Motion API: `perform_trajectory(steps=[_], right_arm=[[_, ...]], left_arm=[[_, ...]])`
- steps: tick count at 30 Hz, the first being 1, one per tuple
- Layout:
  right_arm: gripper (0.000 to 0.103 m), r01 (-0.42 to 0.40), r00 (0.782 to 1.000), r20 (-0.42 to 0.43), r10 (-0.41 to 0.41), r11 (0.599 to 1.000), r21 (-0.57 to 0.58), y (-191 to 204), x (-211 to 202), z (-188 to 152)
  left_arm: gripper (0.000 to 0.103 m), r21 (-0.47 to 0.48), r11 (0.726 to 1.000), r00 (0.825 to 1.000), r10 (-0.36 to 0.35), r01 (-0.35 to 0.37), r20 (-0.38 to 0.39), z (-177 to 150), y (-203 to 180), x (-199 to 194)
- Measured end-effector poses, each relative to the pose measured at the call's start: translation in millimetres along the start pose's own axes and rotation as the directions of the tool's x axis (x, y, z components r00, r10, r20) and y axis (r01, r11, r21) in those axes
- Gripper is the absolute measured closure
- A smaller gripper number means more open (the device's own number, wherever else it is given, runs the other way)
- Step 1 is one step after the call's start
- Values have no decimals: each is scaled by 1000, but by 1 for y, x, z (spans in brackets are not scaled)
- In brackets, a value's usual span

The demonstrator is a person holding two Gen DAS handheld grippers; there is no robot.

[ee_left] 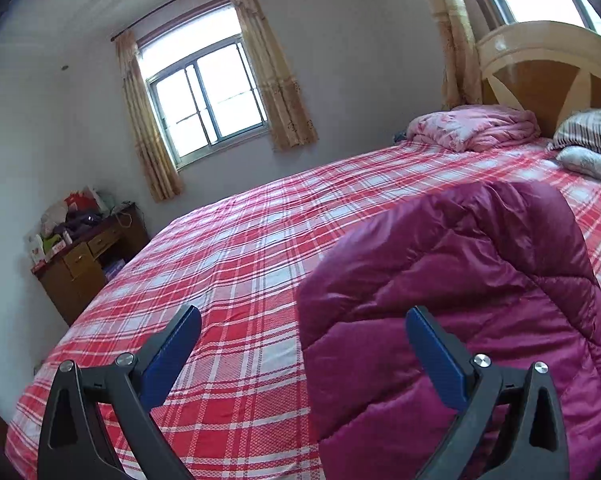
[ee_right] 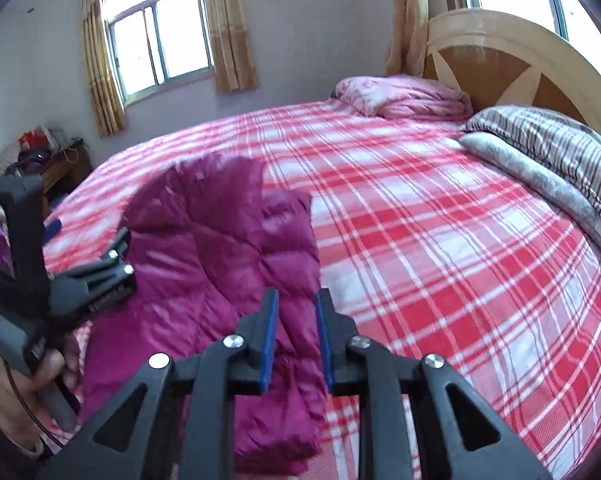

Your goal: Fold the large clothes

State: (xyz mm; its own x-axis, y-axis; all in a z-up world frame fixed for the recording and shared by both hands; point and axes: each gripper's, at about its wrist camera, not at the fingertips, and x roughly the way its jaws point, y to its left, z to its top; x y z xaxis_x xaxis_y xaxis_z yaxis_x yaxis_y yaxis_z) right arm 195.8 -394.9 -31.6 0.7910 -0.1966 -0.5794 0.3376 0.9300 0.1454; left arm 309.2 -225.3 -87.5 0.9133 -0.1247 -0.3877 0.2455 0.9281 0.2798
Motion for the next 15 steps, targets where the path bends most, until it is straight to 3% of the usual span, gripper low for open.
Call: perform_trajectory(steps=[1,2,3,5,7,12,15], right_arm=[[79,-33,999,25,33,999,-6,7,4,12],[72,-70,996,50,71,997,-18,15,11,23],[58,-99,993,55,100,995,-20,20,18,29],[50,-164,985,43,164,986,-9,30,39,34],[50,-200,980,10,200,979,-33,37,57,30],[59,-67,993,-97,68,998,11,13,99,2],[57,-63,991,-116,67,997,39,-3,106,-11]], left_arm=[[1,-36,999,1000,21,-22,-13,3,9,3],[1,-68,997,999,40,-41,-28,6,16,6],[1,-93,994,998,51,-56,-47,9,21,10],[1,-114,992,996,36,-45,-78,15,24,18],[1,-100,994,995,42,-51,-87,18,16,23],[1,2,999,993,45,-45,-113,15,-25,37],[1,91,995,988,58,-45,-146,6,-52,49]])
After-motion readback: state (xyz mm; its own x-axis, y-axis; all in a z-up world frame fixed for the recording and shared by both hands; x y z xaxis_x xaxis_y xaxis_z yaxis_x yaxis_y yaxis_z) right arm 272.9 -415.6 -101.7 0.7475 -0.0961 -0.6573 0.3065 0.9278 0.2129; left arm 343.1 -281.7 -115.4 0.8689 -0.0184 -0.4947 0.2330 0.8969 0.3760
